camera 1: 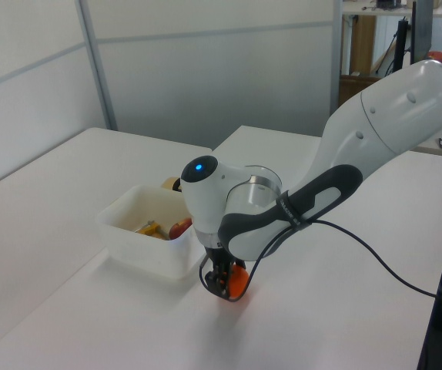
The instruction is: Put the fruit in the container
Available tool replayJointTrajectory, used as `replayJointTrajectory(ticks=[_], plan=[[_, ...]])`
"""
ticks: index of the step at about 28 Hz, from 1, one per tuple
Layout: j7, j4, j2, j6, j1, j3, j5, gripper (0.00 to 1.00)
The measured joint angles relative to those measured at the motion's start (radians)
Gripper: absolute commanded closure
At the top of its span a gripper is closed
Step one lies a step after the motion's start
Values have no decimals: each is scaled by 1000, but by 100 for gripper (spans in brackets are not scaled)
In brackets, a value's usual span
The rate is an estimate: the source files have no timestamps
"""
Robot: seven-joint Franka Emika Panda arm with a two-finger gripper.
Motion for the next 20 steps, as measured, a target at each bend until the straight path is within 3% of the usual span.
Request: replayJointTrajectory(ticks=[13, 20], plan=[[11, 161, -47, 0, -57, -6, 76, 100], [12, 234, -47, 0, -82, -12, 148, 100]])
